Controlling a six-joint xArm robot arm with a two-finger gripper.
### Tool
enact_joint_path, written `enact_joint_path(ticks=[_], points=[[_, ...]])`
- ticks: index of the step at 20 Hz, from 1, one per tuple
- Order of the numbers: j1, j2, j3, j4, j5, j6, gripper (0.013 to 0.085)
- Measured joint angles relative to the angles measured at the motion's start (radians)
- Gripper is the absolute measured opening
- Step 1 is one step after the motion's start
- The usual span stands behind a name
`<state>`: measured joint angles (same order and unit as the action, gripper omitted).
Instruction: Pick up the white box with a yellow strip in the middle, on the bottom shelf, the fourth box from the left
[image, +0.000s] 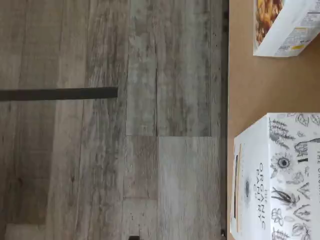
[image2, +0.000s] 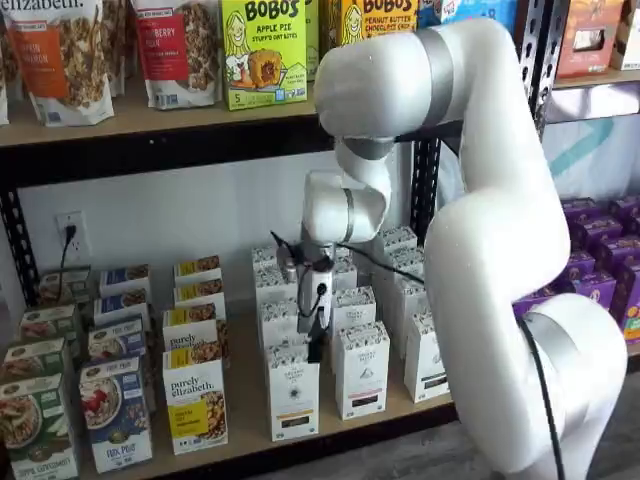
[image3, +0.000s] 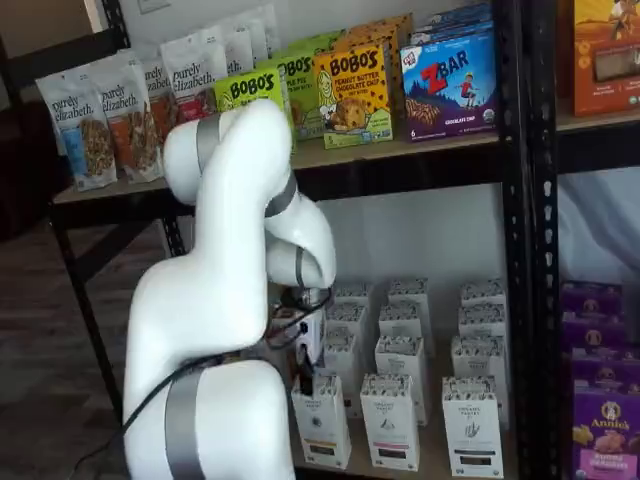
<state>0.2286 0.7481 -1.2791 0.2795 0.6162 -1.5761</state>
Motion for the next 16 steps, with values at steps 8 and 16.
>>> enact_joint_path(ticks=[8, 16], points=[[0.011, 0.061, -0.03, -0.021, -0.042, 0.025, 0.085], [0.026, 0.091, -0.043, 0.07, -0.134, -0.044, 0.085]])
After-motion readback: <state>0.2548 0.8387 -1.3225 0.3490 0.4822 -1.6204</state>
